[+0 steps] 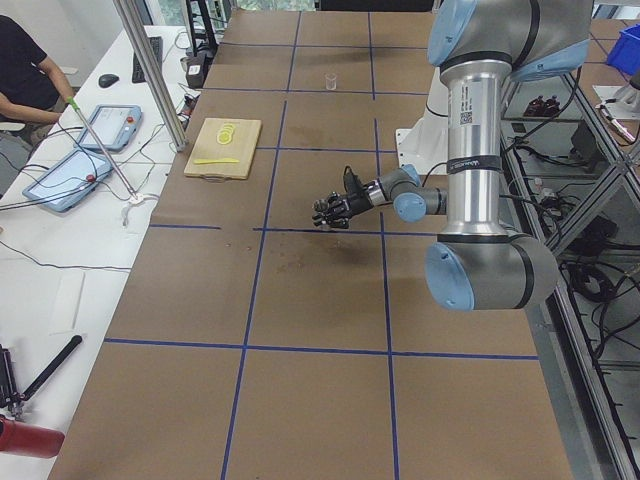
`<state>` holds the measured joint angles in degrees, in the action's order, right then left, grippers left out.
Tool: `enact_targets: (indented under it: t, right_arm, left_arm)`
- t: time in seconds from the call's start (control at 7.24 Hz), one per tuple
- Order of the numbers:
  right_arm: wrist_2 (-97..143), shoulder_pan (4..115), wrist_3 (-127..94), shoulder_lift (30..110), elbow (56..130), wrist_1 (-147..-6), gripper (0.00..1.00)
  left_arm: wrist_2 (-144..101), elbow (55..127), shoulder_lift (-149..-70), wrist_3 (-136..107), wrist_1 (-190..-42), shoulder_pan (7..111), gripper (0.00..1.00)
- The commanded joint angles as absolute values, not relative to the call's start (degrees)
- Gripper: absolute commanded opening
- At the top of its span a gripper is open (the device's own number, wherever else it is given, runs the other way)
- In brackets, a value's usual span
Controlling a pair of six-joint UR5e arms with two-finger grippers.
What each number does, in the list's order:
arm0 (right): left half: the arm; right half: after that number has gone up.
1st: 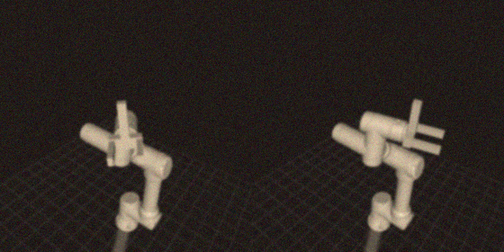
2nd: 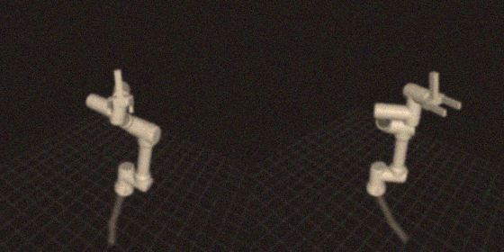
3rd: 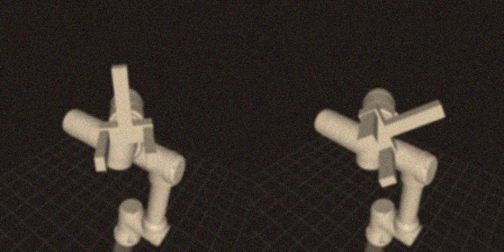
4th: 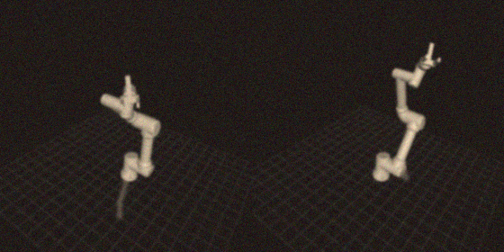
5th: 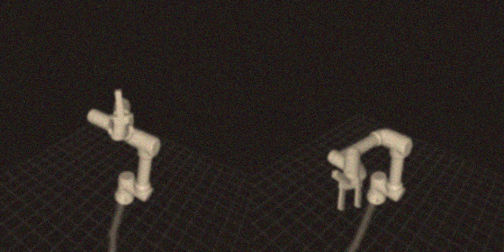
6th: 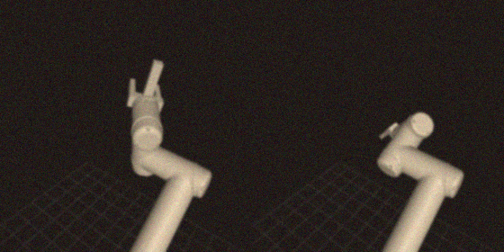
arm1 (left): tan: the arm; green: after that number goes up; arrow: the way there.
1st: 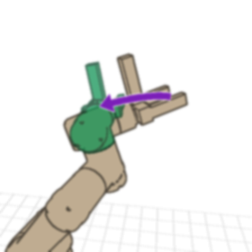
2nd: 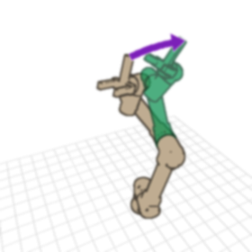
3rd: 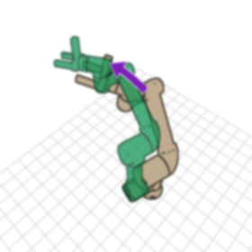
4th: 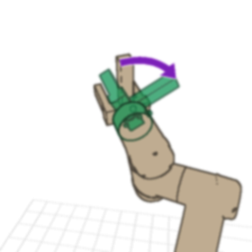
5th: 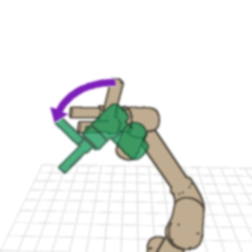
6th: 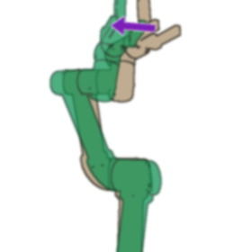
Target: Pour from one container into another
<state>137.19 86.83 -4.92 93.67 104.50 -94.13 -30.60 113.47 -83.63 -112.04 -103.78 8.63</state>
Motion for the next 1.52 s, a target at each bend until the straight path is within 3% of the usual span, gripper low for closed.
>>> enact_targets:
  t: [0.0, 1.11, 1.38]
  right_arm:
    - [137.2, 86.7, -4.9, 93.6, 104.6, -94.1, 1.00]
    - [136.7, 85.9, -4.8, 93.3, 105.4, -94.0, 1.00]
    - [135.8, 81.1, -9.8, 90.4, 108.5, -94.0, 1.00]
  left_arm:
    - [-30.4, 113.5, -88.0, -110.5, -108.5, 8.6, 0.00]
    - [-25.8, 109.0, -98.1, -64.7, -139.8, 10.9, 0.00]
    - [-27.5, 106.3, -105.6, -58.2, -141.4, 11.2, 0.00]
